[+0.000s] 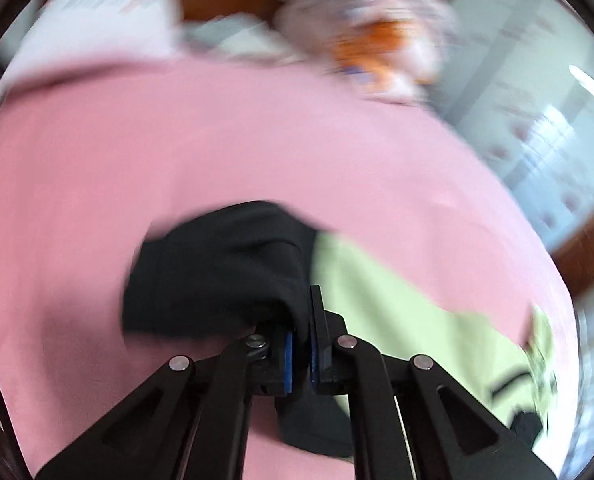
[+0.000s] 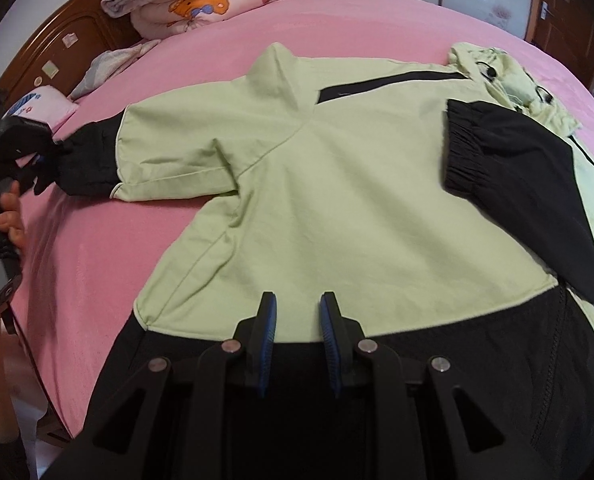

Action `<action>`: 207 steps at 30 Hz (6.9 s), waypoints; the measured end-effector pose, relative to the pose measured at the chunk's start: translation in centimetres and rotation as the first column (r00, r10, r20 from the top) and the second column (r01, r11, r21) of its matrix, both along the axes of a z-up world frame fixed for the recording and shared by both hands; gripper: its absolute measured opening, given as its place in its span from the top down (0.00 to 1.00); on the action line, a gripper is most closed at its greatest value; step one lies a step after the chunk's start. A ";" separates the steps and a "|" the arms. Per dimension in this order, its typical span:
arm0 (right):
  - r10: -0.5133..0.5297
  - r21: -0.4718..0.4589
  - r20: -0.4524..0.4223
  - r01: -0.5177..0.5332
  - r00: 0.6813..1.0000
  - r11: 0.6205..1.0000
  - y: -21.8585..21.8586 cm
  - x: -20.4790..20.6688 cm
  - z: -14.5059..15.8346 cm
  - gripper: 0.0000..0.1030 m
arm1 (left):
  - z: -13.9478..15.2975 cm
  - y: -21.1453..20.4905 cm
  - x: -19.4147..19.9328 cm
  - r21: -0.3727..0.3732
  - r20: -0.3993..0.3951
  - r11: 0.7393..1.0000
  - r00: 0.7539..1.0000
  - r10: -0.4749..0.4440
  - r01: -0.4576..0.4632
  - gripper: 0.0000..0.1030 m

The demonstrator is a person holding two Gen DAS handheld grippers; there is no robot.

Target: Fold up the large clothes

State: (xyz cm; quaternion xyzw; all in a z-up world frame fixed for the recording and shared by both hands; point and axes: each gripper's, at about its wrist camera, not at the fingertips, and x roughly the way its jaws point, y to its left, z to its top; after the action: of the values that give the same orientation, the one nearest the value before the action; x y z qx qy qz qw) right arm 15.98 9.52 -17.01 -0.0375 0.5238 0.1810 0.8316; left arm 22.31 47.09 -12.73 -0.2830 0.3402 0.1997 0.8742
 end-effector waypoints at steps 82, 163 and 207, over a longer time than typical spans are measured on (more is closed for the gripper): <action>-0.214 0.381 -0.221 0.286 0.951 0.879 -16.6 8.6 -0.9 0.58 | -3.9 -15.3 -8.2 -0.046 -0.288 0.904 0.861 -0.420 0.425 0.24; -0.389 0.051 0.176 0.387 0.904 0.921 -30.8 17.5 2.0 0.75 | -6.4 -21.1 22.2 0.133 -0.269 0.823 0.820 -0.506 0.552 0.98; -0.359 -0.098 0.197 0.382 0.913 0.919 -22.3 9.5 -0.8 0.50 | -7.5 -26.9 6.5 0.178 -0.299 0.779 0.787 -0.539 0.601 0.23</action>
State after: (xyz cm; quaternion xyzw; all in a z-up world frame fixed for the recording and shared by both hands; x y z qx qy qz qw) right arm 25.49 -12.76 -17.82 -0.0090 0.4574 -0.0199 0.8890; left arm 28.85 20.20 -20.26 -0.0218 0.4799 -0.0011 0.8770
